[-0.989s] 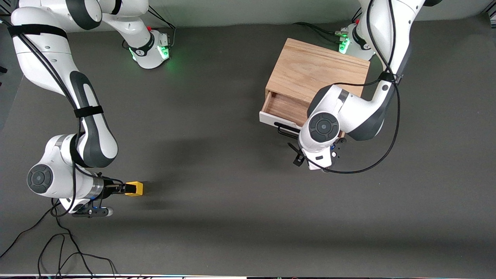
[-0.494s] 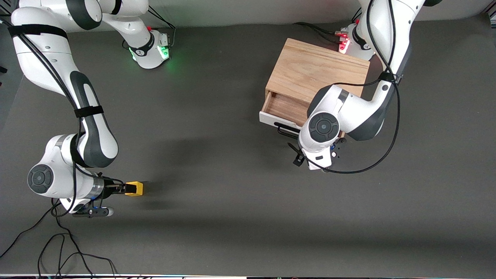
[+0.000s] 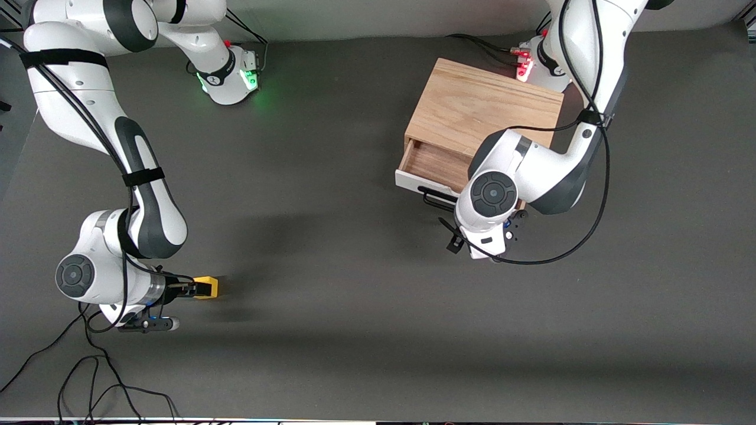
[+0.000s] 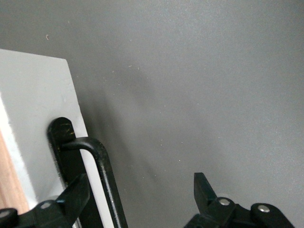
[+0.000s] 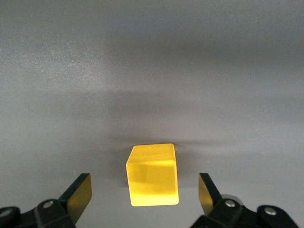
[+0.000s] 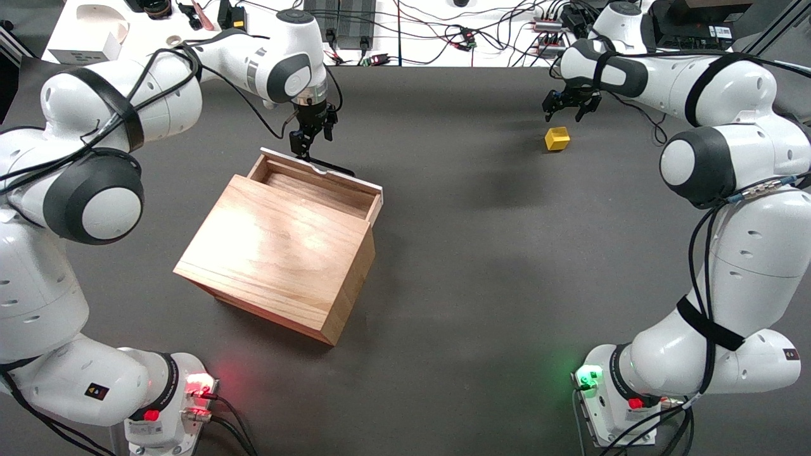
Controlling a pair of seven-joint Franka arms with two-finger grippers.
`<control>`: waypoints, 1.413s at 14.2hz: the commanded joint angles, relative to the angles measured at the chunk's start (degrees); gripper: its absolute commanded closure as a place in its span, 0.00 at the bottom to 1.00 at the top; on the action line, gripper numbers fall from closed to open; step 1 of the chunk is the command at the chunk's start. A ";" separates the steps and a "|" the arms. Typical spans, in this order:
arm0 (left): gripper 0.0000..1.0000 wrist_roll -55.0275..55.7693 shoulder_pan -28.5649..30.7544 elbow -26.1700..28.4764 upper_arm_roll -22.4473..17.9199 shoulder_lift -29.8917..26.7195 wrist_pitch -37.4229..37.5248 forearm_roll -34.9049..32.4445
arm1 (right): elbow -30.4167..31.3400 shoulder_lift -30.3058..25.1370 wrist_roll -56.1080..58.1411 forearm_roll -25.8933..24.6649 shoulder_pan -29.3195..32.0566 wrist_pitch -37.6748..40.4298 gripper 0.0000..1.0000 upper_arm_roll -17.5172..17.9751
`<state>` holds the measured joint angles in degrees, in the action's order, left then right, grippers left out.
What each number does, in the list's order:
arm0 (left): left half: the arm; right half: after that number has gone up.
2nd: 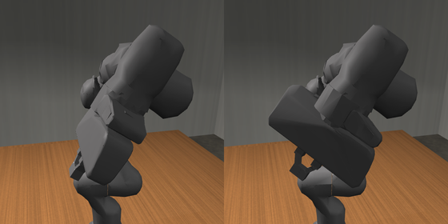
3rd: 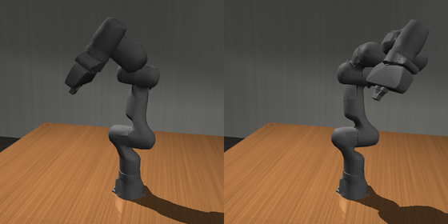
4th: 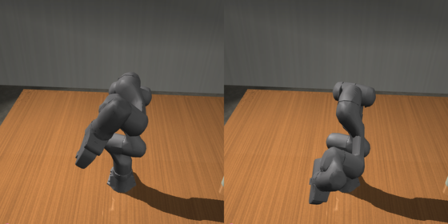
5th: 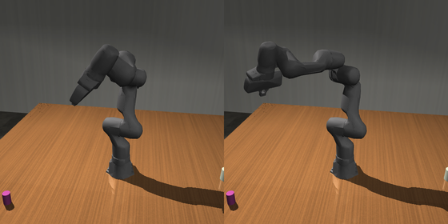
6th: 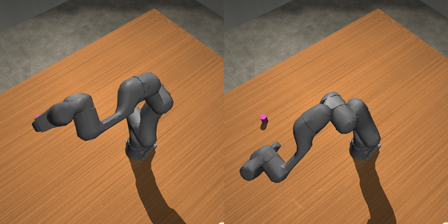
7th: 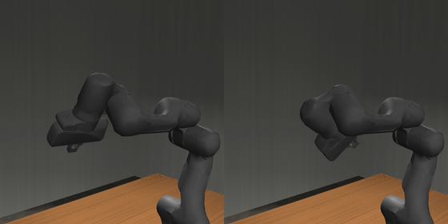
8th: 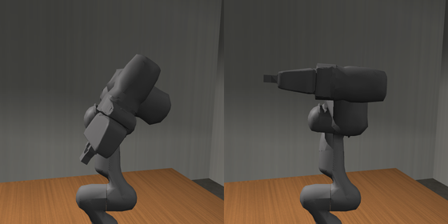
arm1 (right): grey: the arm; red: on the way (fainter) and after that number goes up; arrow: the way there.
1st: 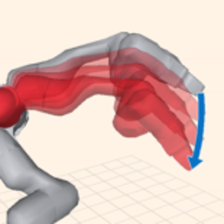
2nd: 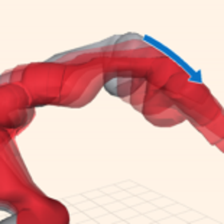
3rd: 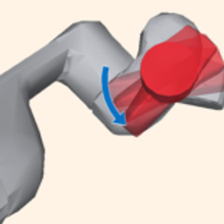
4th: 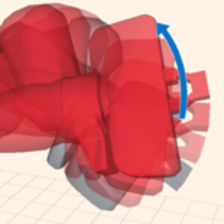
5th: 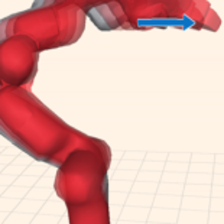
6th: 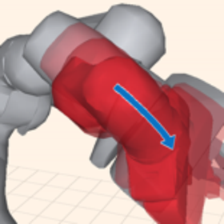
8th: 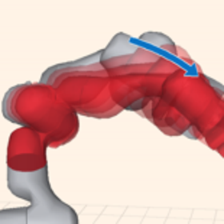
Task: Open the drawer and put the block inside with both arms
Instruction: 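Close the right gripper on the yellow cube while the left gripper releases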
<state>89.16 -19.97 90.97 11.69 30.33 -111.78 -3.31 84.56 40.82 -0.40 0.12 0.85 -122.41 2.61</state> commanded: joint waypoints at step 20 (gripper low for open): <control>0.02 -8.04 -0.34 -18.46 -0.79 2.10 13.34 -2.40 | 1.22 2.07 -0.21 -0.91 -0.33 -5.73 0.00 0.21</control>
<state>82.58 -19.88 73.10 11.34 32.49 -100.54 -4.92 84.91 42.81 -0.40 0.12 0.70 -126.20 2.69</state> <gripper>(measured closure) 0.013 0.000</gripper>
